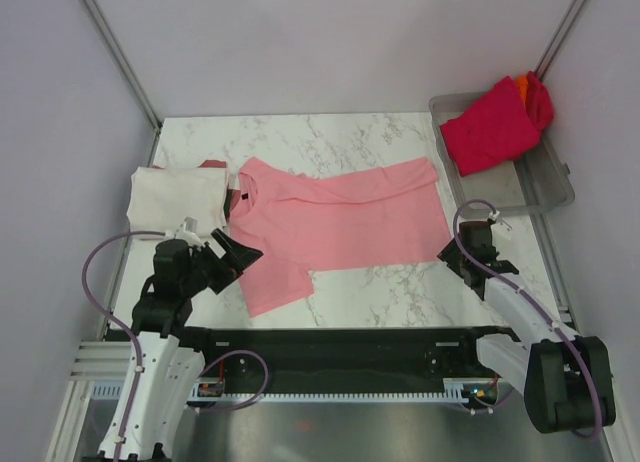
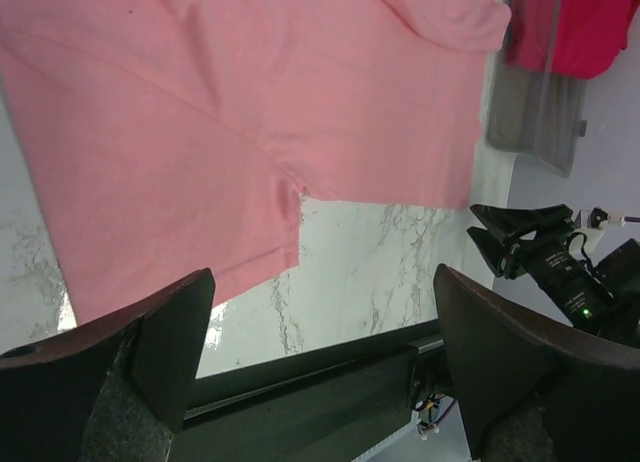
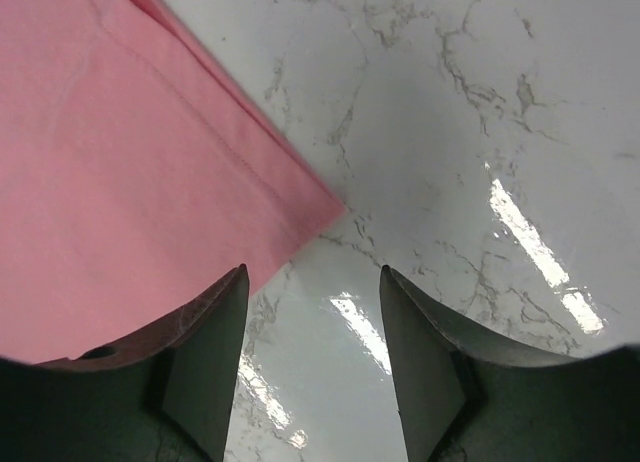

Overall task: Fold and stack the t-shirts
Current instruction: Flatten the tshirt out

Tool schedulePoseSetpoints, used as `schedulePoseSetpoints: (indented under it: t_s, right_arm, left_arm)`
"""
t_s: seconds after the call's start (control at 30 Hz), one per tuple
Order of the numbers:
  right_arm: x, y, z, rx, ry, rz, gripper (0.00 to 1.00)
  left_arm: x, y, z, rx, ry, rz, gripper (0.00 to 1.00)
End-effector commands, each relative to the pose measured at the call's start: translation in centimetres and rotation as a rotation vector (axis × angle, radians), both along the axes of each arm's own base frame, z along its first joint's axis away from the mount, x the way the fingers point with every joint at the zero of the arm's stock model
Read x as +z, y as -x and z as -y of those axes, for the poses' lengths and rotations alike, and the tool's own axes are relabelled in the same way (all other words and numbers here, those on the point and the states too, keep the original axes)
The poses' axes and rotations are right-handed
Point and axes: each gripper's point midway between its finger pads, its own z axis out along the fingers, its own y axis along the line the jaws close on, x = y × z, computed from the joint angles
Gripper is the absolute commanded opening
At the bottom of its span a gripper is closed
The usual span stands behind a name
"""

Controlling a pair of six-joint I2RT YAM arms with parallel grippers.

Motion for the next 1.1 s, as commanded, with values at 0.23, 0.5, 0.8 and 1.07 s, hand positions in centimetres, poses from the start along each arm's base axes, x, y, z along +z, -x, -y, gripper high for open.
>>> schedulePoseSetpoints:
  t_s: [0.23,0.5,0.8,1.07]
  right_arm:
    - [0.4,-4.9,0.5,-0.120,-0.012,0.018,0.57]
    - [-1.5,-5.2,0.8,-0.132,0.010,-0.036,0.37]
    - [-1.0,-4.6,1.8,-0.171,0.041,0.006,0.00]
    - [0.6,-4.1,2.5,-0.199,0.058,0.075,0.00]
  left_arm:
    - [-4.1,0.3,-1.2,0.119,0.001,-0.175,1.00]
    - [-4.1,-0.2,-2.2,0.189,-0.020,-0.172,1.00]
    - [-4.8,-0.5,-2.5,0.205,-0.055,-0.225,0.96]
    - [-7.4,0.3,-2.6,0.277,-0.079,-0.309,0.91]
